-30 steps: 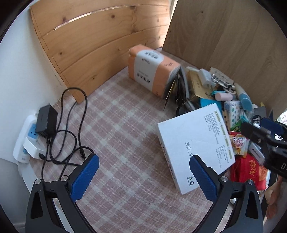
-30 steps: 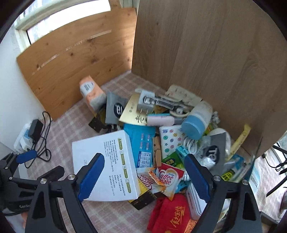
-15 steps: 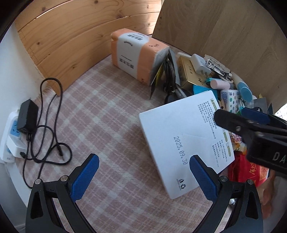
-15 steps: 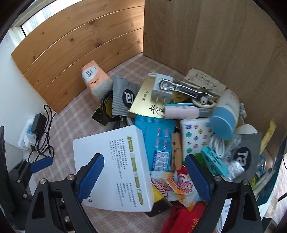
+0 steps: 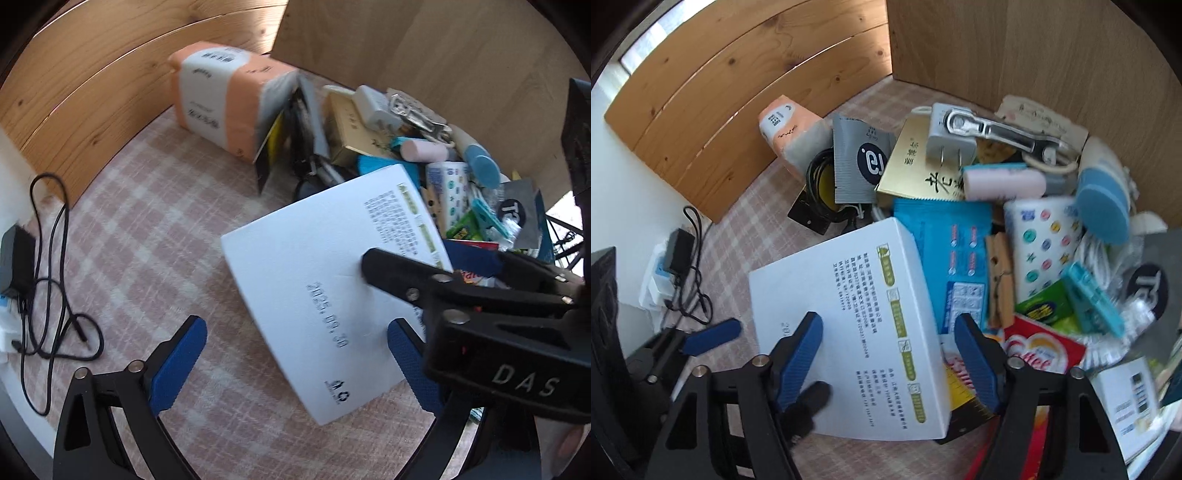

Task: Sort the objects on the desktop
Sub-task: 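Lower the right gripper around the white box and close on it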

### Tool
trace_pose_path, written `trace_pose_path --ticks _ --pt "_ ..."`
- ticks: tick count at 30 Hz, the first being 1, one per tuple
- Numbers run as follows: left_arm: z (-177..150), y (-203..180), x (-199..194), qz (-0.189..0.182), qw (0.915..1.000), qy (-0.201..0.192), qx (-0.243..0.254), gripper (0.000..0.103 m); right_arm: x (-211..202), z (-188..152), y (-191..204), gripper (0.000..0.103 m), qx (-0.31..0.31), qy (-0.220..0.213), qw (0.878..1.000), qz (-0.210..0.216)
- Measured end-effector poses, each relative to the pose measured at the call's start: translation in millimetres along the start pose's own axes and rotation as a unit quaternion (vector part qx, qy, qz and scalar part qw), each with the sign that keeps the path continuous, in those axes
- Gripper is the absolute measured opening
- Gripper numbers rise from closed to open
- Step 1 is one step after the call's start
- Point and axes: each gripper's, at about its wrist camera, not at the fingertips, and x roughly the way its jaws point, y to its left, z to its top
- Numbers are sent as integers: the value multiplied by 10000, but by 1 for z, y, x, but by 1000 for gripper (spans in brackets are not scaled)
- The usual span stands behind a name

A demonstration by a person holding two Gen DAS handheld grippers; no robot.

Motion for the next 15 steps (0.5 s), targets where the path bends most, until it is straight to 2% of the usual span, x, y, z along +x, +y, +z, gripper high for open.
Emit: trace_pose_path --ticks 2,8,10,15 --pt "1 -3 -1 -91 9999 -45 121 96 1 -2 4 62 31 -21 10000 19" --pt "6 -3 -2 -282 9990 -117 336 93 2 -7 17 62 -26 -82 9996 -256" --pt "5 8 -2 -340 9992 -79 192 93 1 -6 18 62 8 -57 9996 -277" --pt "5 29 -3 -265 9996 -27 -26 95 -2 -4 25 64 -188 -77 9977 -643"
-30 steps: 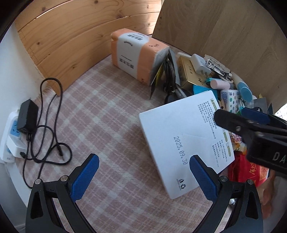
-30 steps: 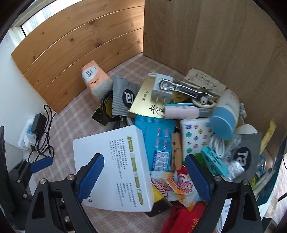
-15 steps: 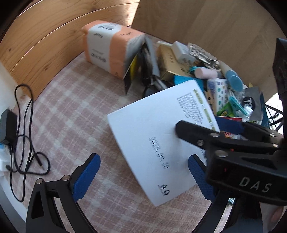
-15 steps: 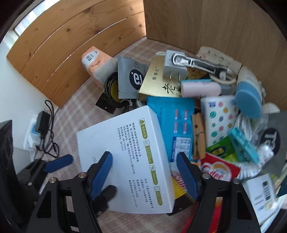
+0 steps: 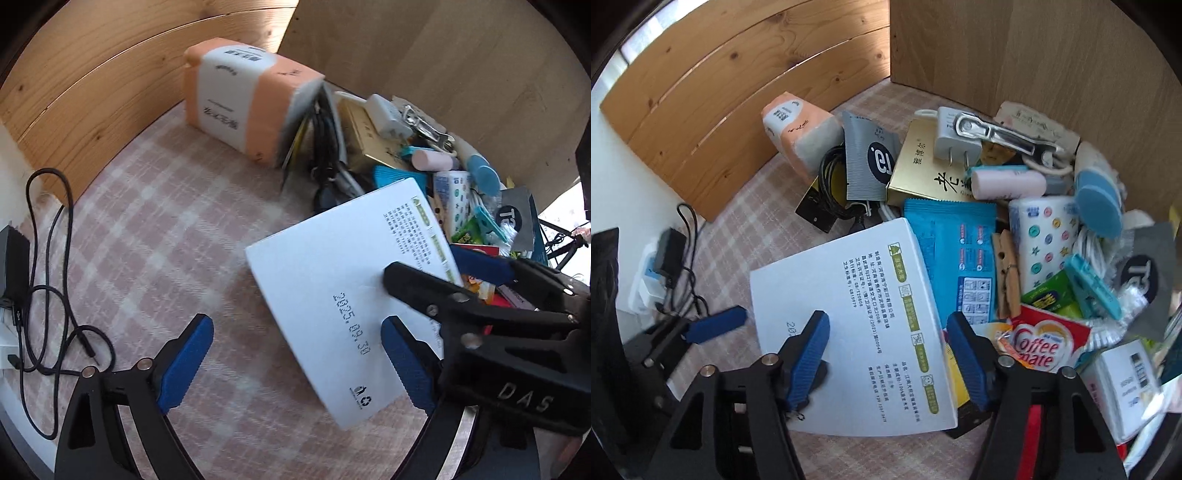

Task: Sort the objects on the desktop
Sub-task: 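Lower the right gripper around the white box and close on it, then lift the white box with the right gripper and carry it over the tray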

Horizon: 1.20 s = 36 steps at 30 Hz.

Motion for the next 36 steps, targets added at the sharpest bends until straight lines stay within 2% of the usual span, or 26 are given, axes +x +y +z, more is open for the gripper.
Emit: trace_pose_path --ticks 3,6,8,11,13,15,17,19,20,22,25,30,33,36 --pt "2 -3 -1 12 9999 -32 117 95 3 -1 -1 64 88 160 9997 143" --pt "-3 -14 0 -288 9991 64 305 94 3 -6 -4 65 351 263 9986 305" --pt "-12 -17 1 -395 9977 155 519 95 1 -13 -8 64 706 391 9940 732" --pt "-17 -15 -6 -400 9951 181 889 95 -8 -25 -10 64 1000 449 9892 973" --pt "-19 -5 -11 -268 9952 215 921 94 -20 -29 -9 64 982 288 9918 764" --pt "-20 9 -21 -152 9964 169 817 95 -34 -30 -9 64 877 -11 9955 368" --pt "-21 17 -32 262 9968 -45 755 96 -48 -29 -7 64 774 -312 9964 125" --pt "-22 23 -40 634 9948 -296 741 101 -57 -27 -3 66 609 -483 9970 38" --pt "-29 35 -52 735 9938 -354 751 101 -59 -27 -1 68 537 -516 9972 5" --pt "-25 41 -50 858 9929 -371 732 101 -59 -26 3 69 346 -574 9976 -161" --pt "-34 38 -44 573 9956 -187 711 101 -51 -25 4 71 189 -474 9985 -184" --pt "-36 6 -16 236 9971 50 727 100 -26 -25 -1 71 207 -136 9997 -6" --pt "-36 1 -8 29 9978 151 641 95 -13 -26 -3 71 298 53 9995 94" --pt "-35 -3 -6 -174 9977 188 626 87 -7 -27 -1 65 322 83 9992 214"
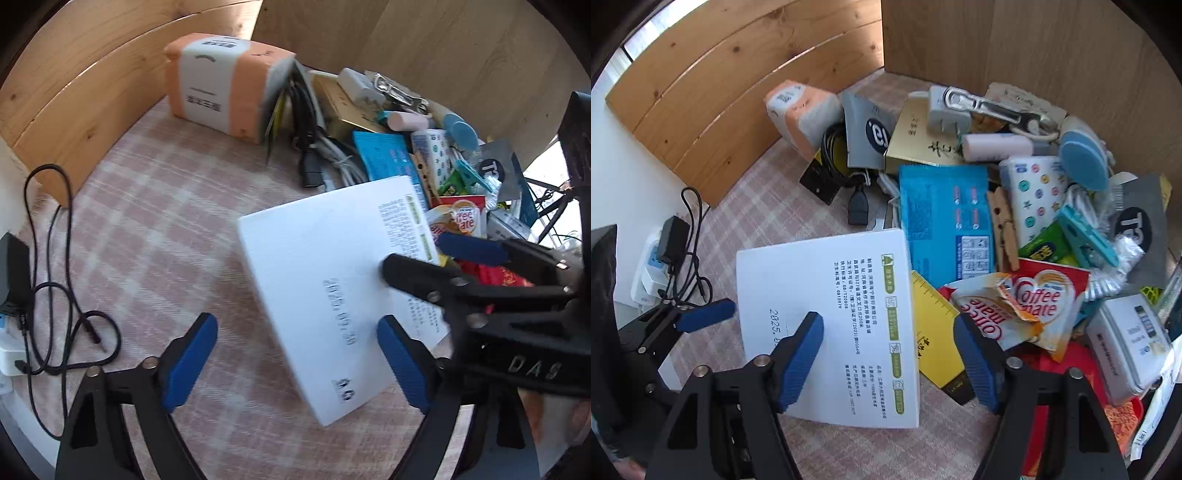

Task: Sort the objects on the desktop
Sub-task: 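Lift the white box with the right gripper and carry it over the tray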

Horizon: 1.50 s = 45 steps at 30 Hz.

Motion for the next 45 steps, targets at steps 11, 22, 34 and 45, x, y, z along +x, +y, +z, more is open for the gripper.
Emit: trace_pose_path --ticks 11,22,34,45 --pt "-2 -22 -11 -18 9991 -56 410 73 -8 -9 11 56 333 -76 9994 109" --pt "-14 -74 -77 -332 9903 -468 1268 73 -91 -40 6 56 930 -769 9926 -136" --pt "-60 -245 -98 -914 9661 -553 2352 73 -202 -142 -90 56 1765 -1345 9704 -950" --pt "-157 -432 -56 -1419 9382 28 3158 72 -260 -296 -220 56 2728 -1193 9404 -1640"
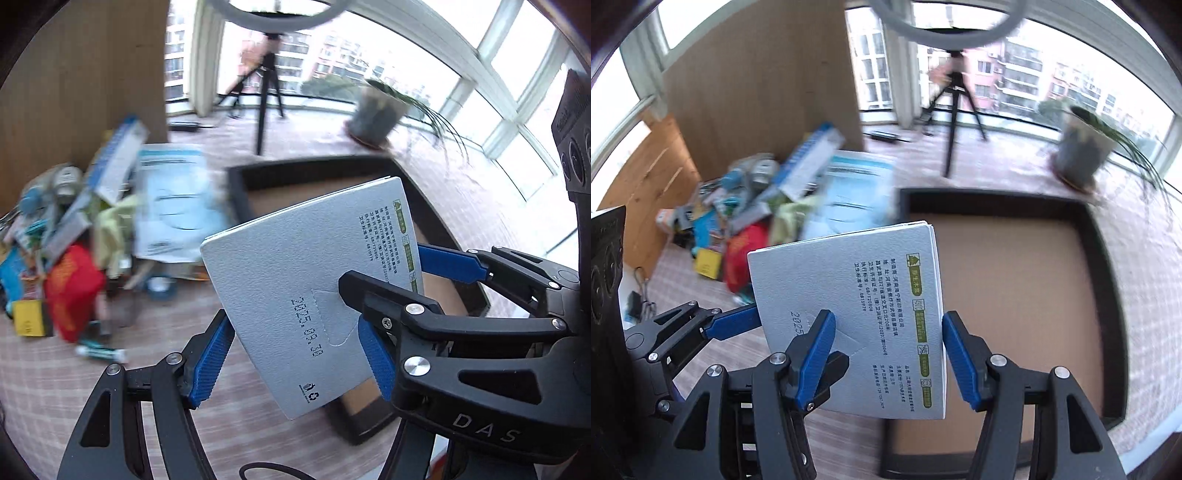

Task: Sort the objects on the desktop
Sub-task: 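Lift the white box with the right gripper and carry it over the tray, then lower the white box into the tray and open the right gripper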

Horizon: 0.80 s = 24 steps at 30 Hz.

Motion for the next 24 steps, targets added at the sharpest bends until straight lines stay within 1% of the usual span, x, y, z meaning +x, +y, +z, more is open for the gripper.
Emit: trace_pose_path --ticks 2,6,9,12,14,16,19,22,23,24 --pt "2 -29 17 -72 9999 107 105 72 -2 -7 -25 56 107 30 9999 -94" --pt "3 -65 35 -80 9995 157 259 72 -5 -19 -64 56 293 40 9994 -185" --pt "3 -84 42 -47 9992 168 361 72 -9 -22 -84 56 363 8 9991 -223" --pt "5 -93 47 102 9987 219 451 74 -9 -22 -92 58 308 -21 9992 -242" --pt "7 -87 46 206 9989 188 383 76 -11 -23 -97 59 323 -94 9987 -382" --pt "11 -77 43 257 9992 146 256 76 -13 -21 -99 59 307 -192 9988 -337" --pt "11 -61 36 366 9992 68 135 76 -13 -16 -95 59 193 -242 9995 -112" --pt "8 -45 27 500 9987 15 46 76 -10 -11 -83 59 -22 -157 9995 262" --pt "6 -39 23 580 9983 -23 13 76 -9 -9 -75 59 -123 -145 9992 342" --pt "5 -34 20 644 9979 -58 -16 76 -9 -8 -68 59 -212 -172 9991 316"
